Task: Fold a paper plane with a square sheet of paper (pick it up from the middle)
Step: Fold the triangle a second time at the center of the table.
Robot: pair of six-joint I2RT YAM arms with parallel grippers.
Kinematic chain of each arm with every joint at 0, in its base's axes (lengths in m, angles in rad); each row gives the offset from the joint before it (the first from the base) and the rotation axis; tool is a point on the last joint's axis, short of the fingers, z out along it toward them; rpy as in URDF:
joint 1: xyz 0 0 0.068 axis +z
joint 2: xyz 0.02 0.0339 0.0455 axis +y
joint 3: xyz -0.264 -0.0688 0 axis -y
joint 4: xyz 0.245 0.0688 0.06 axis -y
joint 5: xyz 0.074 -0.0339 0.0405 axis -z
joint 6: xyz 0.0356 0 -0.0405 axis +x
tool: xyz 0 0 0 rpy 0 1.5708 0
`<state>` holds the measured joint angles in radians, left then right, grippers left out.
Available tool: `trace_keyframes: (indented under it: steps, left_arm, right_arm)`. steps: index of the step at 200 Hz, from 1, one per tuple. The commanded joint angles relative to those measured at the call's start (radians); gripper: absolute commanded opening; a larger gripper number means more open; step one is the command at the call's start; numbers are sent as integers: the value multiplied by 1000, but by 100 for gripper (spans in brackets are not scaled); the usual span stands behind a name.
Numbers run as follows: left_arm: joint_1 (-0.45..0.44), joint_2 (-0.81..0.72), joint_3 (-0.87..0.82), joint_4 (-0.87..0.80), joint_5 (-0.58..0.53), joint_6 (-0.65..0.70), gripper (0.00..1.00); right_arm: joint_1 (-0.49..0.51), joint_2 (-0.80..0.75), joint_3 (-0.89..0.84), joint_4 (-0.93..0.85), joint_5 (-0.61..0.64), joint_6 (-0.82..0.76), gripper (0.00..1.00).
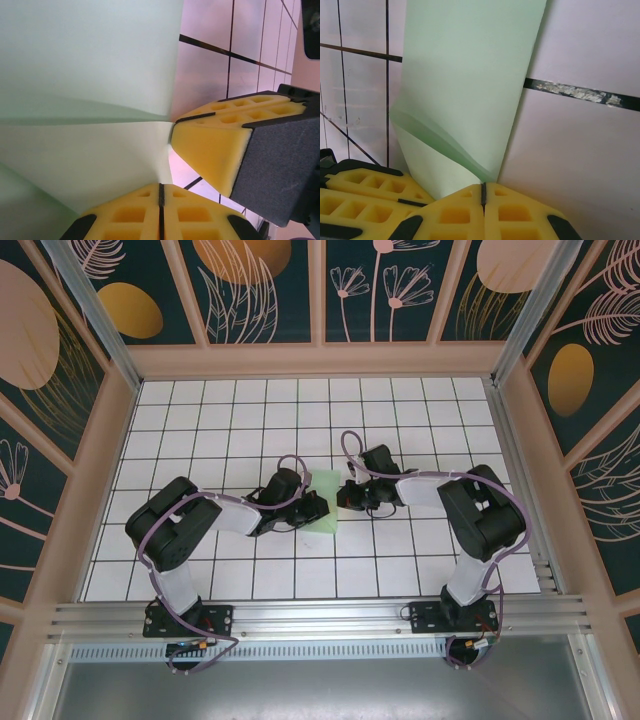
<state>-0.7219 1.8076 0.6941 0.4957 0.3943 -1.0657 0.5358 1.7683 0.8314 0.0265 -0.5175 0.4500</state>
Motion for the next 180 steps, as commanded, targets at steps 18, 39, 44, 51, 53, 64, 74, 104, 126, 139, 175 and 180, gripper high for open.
trace_keyframes:
  steps: [18, 39, 44, 51, 53, 64, 74, 104, 126, 139, 175, 180]
  left_arm:
    - [-3, 10, -2, -27, -24, 18, 10]
    - [-2, 13, 3, -28, -22, 17, 10]
    - [-3, 14, 2, -29, -22, 17, 10]
    - [-4, 15, 4, -29, -21, 17, 10]
    - [-3, 16, 3, -31, -21, 17, 10]
    - [-4, 16, 2, -31, -21, 16, 10]
    - [-3, 18, -1, -31, -22, 14, 10]
    - [-3, 14, -3, -29, -19, 15, 10]
    - [-3, 4, -2, -27, -13, 16, 11]
    - [-4, -4, -1, -26, -11, 18, 11]
    - [-3, -48, 1, -3, 6, 17, 13]
    - [-3, -57, 1, 3, 7, 17, 13]
  right_arm:
    - [-1, 24, 29, 5, -14, -19, 7]
    - [0, 29, 31, 3, -8, -17, 7]
    - [0, 30, 30, 3, -6, -18, 8]
    - [0, 32, 32, 2, -4, -17, 8]
    - [0, 32, 32, 3, -5, -17, 8]
    - [0, 34, 34, 0, -3, -17, 8]
    - [0, 35, 35, 0, -1, -17, 8]
    - [0, 35, 38, 5, -9, -17, 6]
    - [0, 24, 36, 14, -16, -20, 6]
    - [1, 20, 37, 16, -20, -22, 5]
    - [4, 23, 36, 13, -20, -30, 5]
    - [5, 24, 36, 13, -17, -31, 5]
